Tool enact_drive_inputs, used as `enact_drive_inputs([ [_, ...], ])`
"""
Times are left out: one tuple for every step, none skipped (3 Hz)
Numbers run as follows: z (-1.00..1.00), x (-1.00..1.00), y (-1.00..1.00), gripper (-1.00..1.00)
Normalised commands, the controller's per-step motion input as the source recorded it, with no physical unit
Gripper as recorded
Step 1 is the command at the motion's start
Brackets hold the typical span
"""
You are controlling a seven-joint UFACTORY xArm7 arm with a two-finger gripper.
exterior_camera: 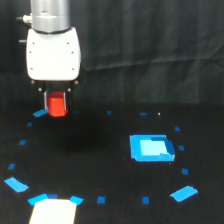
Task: Pick up the red object from the table
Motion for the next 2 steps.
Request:
enact_drive_inputs([
  [-0.04, 0.13, -0.17, -0.68],
  [-0.34, -0.03, -0.17, -1.00],
])
